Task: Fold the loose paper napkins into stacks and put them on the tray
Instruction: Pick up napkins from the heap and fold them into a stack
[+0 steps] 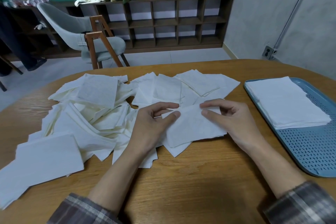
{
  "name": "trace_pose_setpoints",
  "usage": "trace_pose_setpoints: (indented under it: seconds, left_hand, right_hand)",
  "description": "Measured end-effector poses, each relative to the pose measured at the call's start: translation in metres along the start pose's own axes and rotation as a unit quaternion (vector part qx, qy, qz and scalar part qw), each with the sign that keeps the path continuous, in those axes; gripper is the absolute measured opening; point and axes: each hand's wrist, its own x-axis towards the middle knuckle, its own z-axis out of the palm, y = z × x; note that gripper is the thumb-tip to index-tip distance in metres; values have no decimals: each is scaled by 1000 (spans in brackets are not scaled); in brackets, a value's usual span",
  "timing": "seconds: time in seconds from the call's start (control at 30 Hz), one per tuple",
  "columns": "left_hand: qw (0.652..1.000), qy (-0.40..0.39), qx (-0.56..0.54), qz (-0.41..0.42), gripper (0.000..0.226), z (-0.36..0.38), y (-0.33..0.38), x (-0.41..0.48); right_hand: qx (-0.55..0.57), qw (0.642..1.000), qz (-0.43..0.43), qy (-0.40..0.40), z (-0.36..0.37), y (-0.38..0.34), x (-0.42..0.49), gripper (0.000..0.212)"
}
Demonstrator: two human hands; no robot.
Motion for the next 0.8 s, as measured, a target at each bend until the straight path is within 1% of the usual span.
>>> trace_pose_setpoints:
  seconds: [0.1, 0.17, 0.2, 0.27, 0.33, 0.4, 0.5, 0.6, 0.63, 0.7, 0.77, 0.8]
  left_hand:
    - [1000, -9, 4, 24, 12, -2, 0, 1]
    - [999, -21, 12, 39, 13, -2, 1, 1]
    - [999, -24, 14, 45, 14, -1, 1, 0]
    - [998, -18, 20, 52, 18, 0, -1, 0]
    - [998, 1, 33, 48, 24, 0, -5, 2]
    - [999, 4, 25, 35, 28, 0, -6, 3]
    - [999, -35, -1, 14, 31, 1, -3, 0]
    - [996, -74, 17, 38, 23, 3, -4, -2]
    - [996, -71, 26, 53, 19, 3, -5, -1]
    - [996, -48, 37, 68, 19, 2, -5, -1]
    - [997, -30, 15, 71, 20, -1, -4, 1]
    - [997, -28, -2, 69, 20, -2, -4, 1]
  right_hand:
    - [48, 996, 19, -73, -2, 0, 1, 26]
    - [17, 994, 28, -104, -1, 0, 0, 21]
    - [-14, 994, 29, -101, 1, -1, -1, 19]
    - [-63, 996, 23, -64, 3, 0, -2, 19]
    - [-78, 997, 16, -8, 1, 1, 0, 21]
    - [-72, 997, 14, 23, -3, 2, 2, 22]
    - [-69, 997, 13, 10, -5, 1, 2, 21]
    - [-62, 998, 8, -25, -3, 2, 1, 19]
    - [-47, 998, 10, -31, -3, 2, 1, 18]
    - [28, 998, 25, -48, -3, 3, 3, 19]
    - [106, 991, 45, -70, -3, 1, 3, 19]
    - [124, 988, 50, -79, -3, 1, 3, 19]
